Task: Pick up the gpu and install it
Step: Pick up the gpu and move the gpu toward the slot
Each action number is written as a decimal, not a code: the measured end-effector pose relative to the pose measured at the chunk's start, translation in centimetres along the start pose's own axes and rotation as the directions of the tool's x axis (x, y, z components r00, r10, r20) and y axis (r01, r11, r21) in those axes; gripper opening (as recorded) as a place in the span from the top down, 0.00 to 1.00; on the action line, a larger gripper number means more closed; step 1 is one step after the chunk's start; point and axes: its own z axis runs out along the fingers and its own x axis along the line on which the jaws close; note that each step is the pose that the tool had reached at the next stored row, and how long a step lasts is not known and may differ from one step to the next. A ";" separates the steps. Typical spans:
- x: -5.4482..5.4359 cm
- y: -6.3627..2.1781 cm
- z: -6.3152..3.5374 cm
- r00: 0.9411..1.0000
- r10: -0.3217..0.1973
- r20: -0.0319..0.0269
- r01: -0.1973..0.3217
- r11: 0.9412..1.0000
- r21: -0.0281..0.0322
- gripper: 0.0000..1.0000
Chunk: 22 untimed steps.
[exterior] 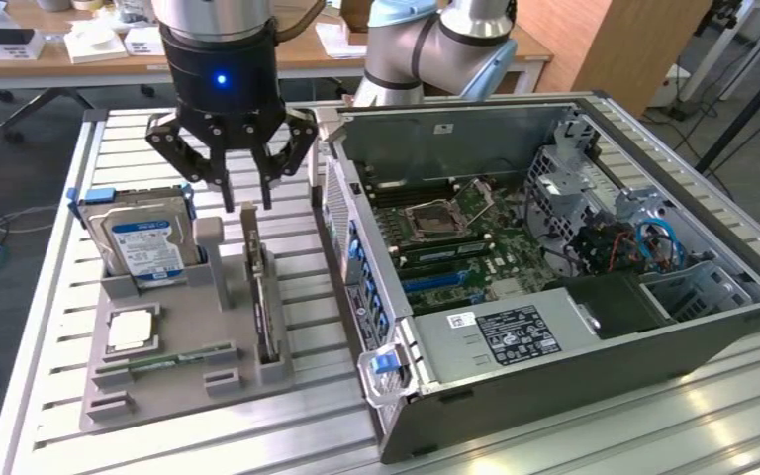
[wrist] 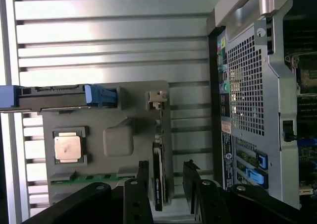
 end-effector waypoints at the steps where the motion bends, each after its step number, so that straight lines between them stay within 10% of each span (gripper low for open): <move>1: 0.0 -0.01 0.18 1.000 0.000 0.000 0.000 1.000 0.000 0.59; 22: 0.1 -0.18 3.99 1.000 0.000 0.000 0.000 1.000 0.000 0.59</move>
